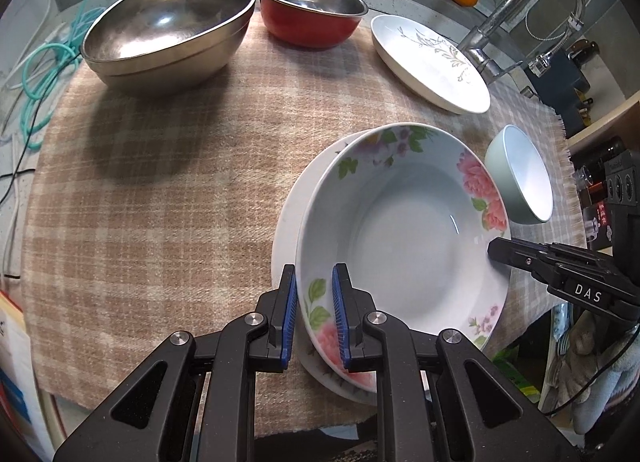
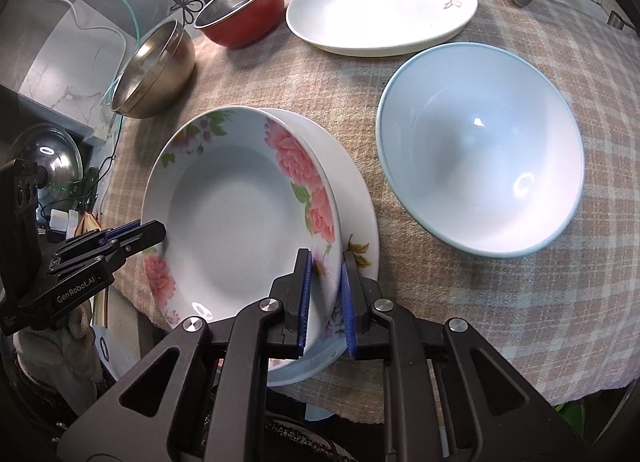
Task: Organize plates and bowls
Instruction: 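Carry the rose plate over the pink-blossom plate and lower it inside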
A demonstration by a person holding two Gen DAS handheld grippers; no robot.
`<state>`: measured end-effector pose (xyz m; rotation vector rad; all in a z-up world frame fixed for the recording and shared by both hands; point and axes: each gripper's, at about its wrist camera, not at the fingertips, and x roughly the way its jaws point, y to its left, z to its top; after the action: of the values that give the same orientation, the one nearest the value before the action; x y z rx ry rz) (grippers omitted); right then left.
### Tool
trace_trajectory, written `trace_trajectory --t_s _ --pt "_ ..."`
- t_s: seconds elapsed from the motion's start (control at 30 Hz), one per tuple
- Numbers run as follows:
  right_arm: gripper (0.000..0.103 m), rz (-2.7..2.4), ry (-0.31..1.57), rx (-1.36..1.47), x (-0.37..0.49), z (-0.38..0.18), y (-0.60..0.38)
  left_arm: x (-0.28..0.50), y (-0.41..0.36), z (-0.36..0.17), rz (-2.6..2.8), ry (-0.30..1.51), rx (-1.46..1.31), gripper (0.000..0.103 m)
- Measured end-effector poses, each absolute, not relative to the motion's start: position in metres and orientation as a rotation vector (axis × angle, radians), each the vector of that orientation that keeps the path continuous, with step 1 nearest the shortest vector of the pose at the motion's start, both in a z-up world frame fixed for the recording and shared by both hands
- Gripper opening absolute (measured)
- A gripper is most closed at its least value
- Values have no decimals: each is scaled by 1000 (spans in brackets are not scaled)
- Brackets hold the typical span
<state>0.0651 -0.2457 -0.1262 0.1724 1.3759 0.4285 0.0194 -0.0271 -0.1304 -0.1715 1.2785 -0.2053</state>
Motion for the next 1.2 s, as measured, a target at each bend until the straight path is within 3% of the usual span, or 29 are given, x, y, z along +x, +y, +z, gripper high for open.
trace_trajectory --t_s 0.27,0.77,1.2 --pt "26 431 1373 142 62 -124 -242 22 -32 -131 -210 1282 -153 16" --pt "26 401 1317 -55 57 -120 -224 20 -28 -129 -199 1267 -163 16" --pt "26 411 1290 -17 59 -110 -232 22 -26 -118 -189 1242 -166 15"
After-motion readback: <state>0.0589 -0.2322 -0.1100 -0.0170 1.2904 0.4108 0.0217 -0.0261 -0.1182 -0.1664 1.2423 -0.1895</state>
